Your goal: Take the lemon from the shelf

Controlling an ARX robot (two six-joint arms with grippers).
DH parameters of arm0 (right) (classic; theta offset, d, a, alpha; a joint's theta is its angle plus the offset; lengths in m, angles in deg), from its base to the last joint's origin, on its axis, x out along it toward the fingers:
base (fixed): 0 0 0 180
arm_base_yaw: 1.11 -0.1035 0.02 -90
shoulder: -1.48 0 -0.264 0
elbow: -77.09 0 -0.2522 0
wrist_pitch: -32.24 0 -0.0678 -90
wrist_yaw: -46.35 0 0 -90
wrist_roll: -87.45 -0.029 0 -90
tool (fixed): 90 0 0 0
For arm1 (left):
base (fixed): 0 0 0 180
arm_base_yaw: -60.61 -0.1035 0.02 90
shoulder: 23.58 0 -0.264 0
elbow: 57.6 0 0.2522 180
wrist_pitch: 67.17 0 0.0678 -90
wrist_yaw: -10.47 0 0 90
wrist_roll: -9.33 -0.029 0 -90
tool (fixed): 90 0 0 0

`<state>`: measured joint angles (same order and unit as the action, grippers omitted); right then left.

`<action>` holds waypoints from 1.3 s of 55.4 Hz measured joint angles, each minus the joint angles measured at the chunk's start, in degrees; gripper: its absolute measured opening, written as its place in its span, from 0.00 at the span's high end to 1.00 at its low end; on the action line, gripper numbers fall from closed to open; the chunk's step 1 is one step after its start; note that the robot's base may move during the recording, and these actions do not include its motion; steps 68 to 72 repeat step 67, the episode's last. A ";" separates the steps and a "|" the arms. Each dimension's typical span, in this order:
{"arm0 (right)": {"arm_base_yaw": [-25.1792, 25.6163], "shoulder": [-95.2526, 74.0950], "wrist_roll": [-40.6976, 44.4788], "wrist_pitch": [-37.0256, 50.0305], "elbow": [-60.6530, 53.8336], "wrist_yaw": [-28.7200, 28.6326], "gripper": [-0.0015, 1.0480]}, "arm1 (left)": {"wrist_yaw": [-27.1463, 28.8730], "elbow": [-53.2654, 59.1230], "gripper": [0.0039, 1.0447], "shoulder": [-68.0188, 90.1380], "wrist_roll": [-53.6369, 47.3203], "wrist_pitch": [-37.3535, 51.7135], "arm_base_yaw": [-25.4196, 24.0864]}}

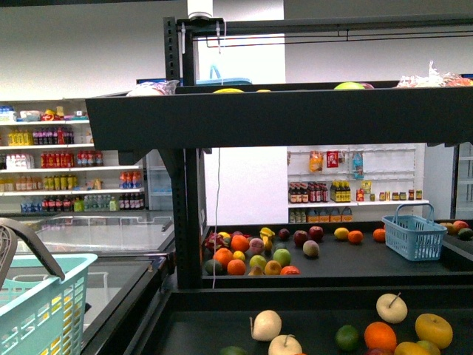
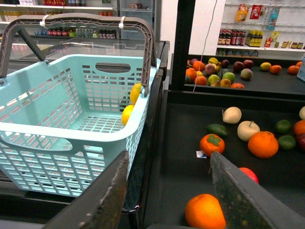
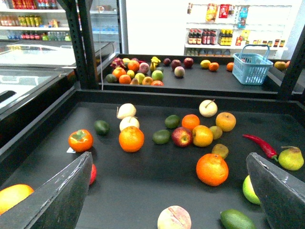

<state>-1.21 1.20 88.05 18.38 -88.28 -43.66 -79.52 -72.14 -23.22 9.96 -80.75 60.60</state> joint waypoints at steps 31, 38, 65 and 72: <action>0.00 0.00 0.00 0.00 0.00 0.00 0.07 | 0.00 0.00 0.08 0.00 -0.09 0.00 0.00; 0.00 0.00 0.00 0.00 0.00 0.00 0.07 | 0.00 0.00 0.08 0.00 -0.09 0.00 0.00; 0.00 0.00 0.00 0.00 0.00 0.00 0.07 | 0.00 0.00 0.08 0.00 -0.09 0.00 0.00; 0.00 0.00 0.00 0.00 0.00 0.00 0.07 | 0.00 0.00 0.08 0.00 -0.09 0.00 0.00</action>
